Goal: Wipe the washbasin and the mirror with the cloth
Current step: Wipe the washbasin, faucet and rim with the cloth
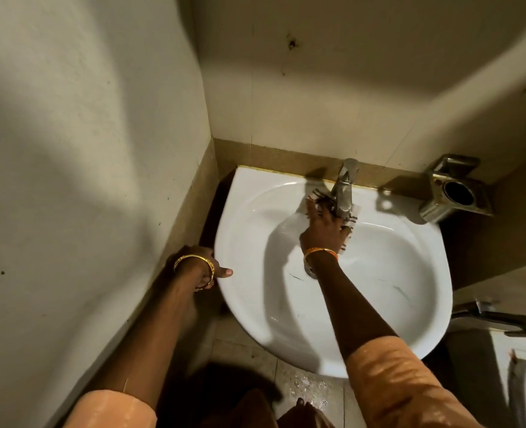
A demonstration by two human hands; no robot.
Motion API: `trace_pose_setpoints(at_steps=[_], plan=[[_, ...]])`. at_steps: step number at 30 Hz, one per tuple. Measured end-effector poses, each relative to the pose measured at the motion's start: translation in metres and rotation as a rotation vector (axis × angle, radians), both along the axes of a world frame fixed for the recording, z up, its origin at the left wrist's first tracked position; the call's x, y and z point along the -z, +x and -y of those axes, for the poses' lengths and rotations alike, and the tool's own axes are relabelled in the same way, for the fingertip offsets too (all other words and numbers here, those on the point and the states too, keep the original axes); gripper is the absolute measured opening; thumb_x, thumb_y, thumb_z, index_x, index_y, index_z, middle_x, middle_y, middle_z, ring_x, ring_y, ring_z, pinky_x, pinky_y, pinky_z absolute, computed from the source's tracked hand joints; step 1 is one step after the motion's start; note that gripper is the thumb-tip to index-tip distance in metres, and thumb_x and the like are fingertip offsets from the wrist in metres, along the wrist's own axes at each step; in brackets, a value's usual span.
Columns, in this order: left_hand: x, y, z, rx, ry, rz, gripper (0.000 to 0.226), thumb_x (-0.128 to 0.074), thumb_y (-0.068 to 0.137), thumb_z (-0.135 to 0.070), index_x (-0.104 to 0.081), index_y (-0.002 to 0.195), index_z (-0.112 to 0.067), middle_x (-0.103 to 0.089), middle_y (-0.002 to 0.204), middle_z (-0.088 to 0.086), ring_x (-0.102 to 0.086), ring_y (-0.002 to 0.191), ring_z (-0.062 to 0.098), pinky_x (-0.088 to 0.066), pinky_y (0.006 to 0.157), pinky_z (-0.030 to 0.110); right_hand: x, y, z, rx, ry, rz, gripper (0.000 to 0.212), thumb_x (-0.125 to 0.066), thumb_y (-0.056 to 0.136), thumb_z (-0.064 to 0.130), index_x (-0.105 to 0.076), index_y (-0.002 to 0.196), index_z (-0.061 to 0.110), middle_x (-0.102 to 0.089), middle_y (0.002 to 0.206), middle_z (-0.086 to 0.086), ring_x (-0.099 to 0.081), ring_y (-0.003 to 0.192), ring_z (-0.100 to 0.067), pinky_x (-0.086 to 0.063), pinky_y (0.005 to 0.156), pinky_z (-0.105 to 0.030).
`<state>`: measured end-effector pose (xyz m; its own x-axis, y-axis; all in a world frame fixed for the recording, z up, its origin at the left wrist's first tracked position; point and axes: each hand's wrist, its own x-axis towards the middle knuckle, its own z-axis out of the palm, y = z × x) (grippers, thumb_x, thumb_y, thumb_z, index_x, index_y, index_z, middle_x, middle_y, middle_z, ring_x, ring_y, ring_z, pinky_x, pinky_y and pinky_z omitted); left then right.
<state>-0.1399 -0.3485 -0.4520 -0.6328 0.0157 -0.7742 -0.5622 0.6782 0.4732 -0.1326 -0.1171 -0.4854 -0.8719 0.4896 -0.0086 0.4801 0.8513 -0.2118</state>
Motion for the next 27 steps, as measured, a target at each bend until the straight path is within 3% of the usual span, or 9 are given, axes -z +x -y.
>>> trace_pose_setpoints(at_steps=[2, 4, 7, 12, 14, 16, 22, 25, 27], plan=[[0.001, -0.001, 0.002, 0.002, -0.008, -0.015, 0.071, -0.08, 0.071, -0.019, -0.048, 0.132, -0.004, -0.059, 0.129, 0.019, -0.062, 0.106, 0.03, -0.049, 0.099, 0.043, 0.0, 0.0, 0.001, 0.06, 0.007, 0.067, 0.077, -0.053, 0.084, 0.01, -0.019, 0.149, 0.034, -0.03, 0.154, -0.002, -0.019, 0.141, -0.04, -0.022, 0.108, -0.057], [0.003, -0.002, 0.002, -0.027, 0.021, -0.033, 0.072, -0.083, 0.067, -0.015, -0.05, 0.129, -0.001, -0.063, 0.122, 0.02, -0.065, 0.105, 0.034, -0.052, 0.096, 0.044, -0.007, -0.011, 0.014, 0.083, -0.021, 0.118, 0.075, -0.055, 0.086, 0.016, -0.017, 0.15, 0.031, -0.022, 0.155, -0.006, -0.017, 0.14, -0.041, -0.022, 0.108, -0.059], [0.0, 0.0, 0.001, -0.053, 0.037, -0.02, 0.07, -0.082, 0.068, -0.01, -0.05, 0.129, 0.0, -0.062, 0.123, 0.02, -0.064, 0.104, 0.032, -0.052, 0.095, 0.044, -0.015, -0.033, 0.051, -0.08, -0.07, 0.136, 0.074, -0.06, 0.086, 0.023, -0.022, 0.148, 0.029, -0.014, 0.157, -0.008, -0.012, 0.142, -0.04, -0.022, 0.109, -0.06], [0.001, 0.003, 0.003, -0.092, 0.036, -0.031, 0.078, -0.083, 0.067, -0.016, -0.046, 0.136, -0.007, -0.063, 0.122, 0.02, -0.065, 0.104, 0.037, -0.053, 0.093, 0.047, -0.02, -0.046, 0.083, -0.277, -0.044, 0.072, 0.066, -0.057, 0.084, 0.019, -0.033, 0.143, 0.033, -0.027, 0.153, -0.001, -0.02, 0.139, -0.036, -0.028, 0.105, -0.055], [0.003, 0.003, 0.005, -0.081, 0.041, -0.016, 0.075, -0.082, 0.069, -0.017, -0.046, 0.135, -0.008, -0.061, 0.126, 0.018, -0.062, 0.11, 0.037, -0.051, 0.096, 0.047, -0.022, -0.047, 0.069, -0.269, 0.012, 0.094, 0.063, -0.055, 0.085, 0.02, -0.034, 0.143, 0.033, -0.031, 0.152, -0.002, -0.021, 0.138, -0.037, -0.028, 0.105, -0.055], [0.002, 0.004, 0.005, -0.119, 0.086, -0.008, 0.073, -0.083, 0.068, -0.013, -0.05, 0.132, -0.008, -0.064, 0.121, 0.018, -0.064, 0.104, 0.038, -0.053, 0.092, 0.047, -0.021, -0.041, 0.047, -0.178, 0.041, 0.097, 0.062, -0.054, 0.085, 0.019, -0.035, 0.143, 0.032, -0.033, 0.15, -0.005, -0.022, 0.138, -0.039, -0.025, 0.105, -0.058], [0.009, 0.009, 0.012, -0.195, 0.179, 0.009, 0.088, -0.085, 0.065, -0.018, -0.041, 0.141, -0.021, -0.067, 0.112, 0.016, -0.065, 0.091, 0.034, -0.056, 0.086, 0.047, -0.003, 0.001, -0.003, -0.098, -0.043, -0.083, 0.071, -0.055, 0.076, 0.0, -0.044, 0.139, 0.032, -0.038, 0.148, 0.0, -0.029, 0.137, -0.034, -0.036, 0.1, -0.057], [0.008, 0.012, 0.009, -0.233, 0.228, -0.007, 0.082, -0.08, 0.071, -0.013, -0.039, 0.142, -0.02, -0.06, 0.125, 0.018, -0.059, 0.092, 0.034, -0.056, 0.081, 0.044, 0.005, 0.014, -0.002, -0.049, -0.126, -0.261, 0.07, -0.055, 0.071, -0.003, -0.051, 0.134, 0.027, -0.045, 0.143, -0.006, -0.029, 0.133, -0.04, -0.043, 0.093, -0.059], [0.009, 0.012, 0.008, -0.244, 0.24, 0.004, 0.079, -0.078, 0.074, -0.01, -0.039, 0.142, -0.018, -0.056, 0.132, 0.017, -0.058, 0.101, 0.036, -0.054, 0.078, 0.043, 0.003, 0.011, 0.005, 0.013, -0.222, -0.308, 0.073, -0.058, 0.071, -0.001, -0.046, 0.138, 0.022, -0.042, 0.141, -0.014, -0.03, 0.131, -0.042, -0.04, 0.1, -0.057]])
